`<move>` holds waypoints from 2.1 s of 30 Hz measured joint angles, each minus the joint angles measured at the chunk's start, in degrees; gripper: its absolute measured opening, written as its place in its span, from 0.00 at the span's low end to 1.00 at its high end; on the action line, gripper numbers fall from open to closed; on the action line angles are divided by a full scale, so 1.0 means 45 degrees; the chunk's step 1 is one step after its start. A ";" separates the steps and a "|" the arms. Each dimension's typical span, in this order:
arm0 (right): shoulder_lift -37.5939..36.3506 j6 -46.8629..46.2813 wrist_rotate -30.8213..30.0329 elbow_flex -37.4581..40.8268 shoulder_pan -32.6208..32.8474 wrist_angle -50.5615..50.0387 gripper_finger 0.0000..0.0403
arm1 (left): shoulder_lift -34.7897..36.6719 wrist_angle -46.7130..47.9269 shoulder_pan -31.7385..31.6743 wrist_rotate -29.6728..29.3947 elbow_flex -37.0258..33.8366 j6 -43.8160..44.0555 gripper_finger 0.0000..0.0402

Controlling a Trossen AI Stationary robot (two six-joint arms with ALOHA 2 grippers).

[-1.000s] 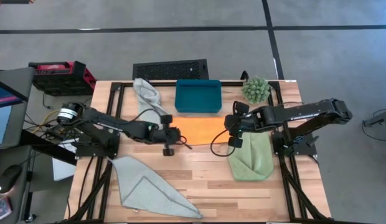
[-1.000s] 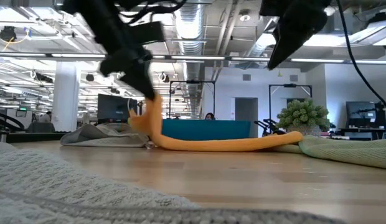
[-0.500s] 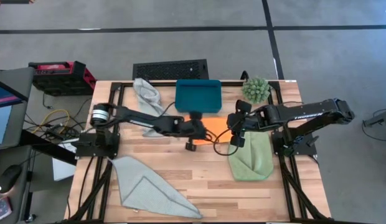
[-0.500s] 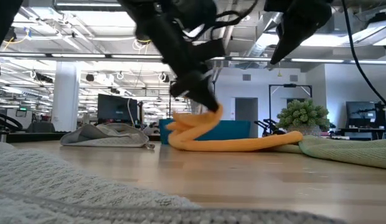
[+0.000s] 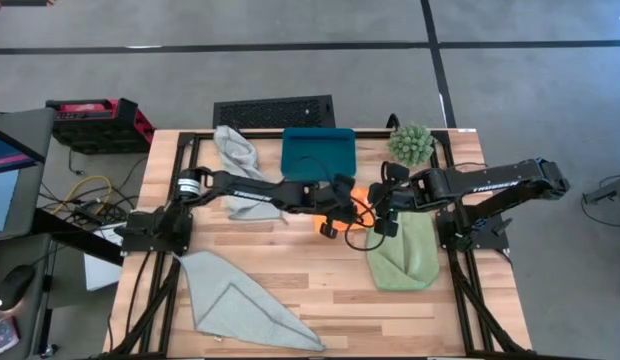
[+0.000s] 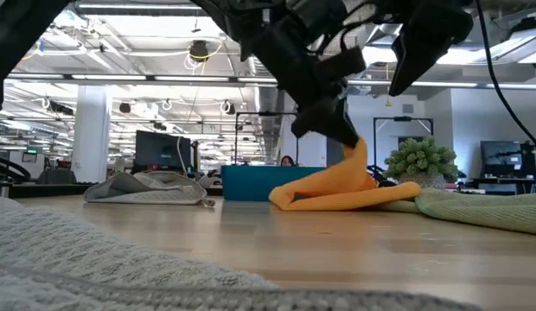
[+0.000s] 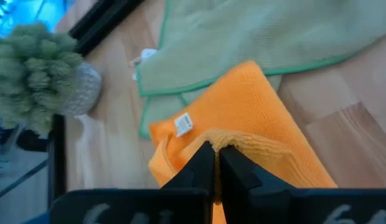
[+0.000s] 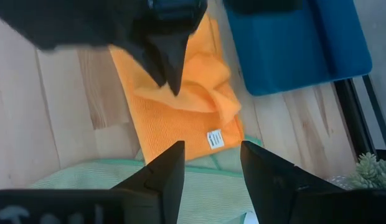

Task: Fold microfiber towels
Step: Fold the orange microfiber cloth

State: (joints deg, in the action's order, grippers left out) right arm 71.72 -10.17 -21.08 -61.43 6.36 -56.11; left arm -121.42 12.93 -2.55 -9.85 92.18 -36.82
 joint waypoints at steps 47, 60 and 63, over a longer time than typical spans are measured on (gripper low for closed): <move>0.0005 0.0027 0.0000 0.0000 -0.0003 -0.0194 0.42 | -0.0925 0.0064 0.0657 -0.2533 0.1455 0.0097 0.36; 0.0015 0.1618 0.0399 0.0693 0.0492 0.0453 0.41 | 0.0774 0.8105 0.0453 -0.0470 0.2254 0.3664 0.36; 0.0034 0.2405 0.0461 0.1355 0.0843 0.1515 0.41 | 0.1266 0.8994 0.0484 -0.0128 0.2225 0.4437 0.36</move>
State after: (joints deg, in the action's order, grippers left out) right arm 71.88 0.65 -19.00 -55.33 10.15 -49.30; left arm -115.72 53.40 -0.37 -10.42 102.19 -16.85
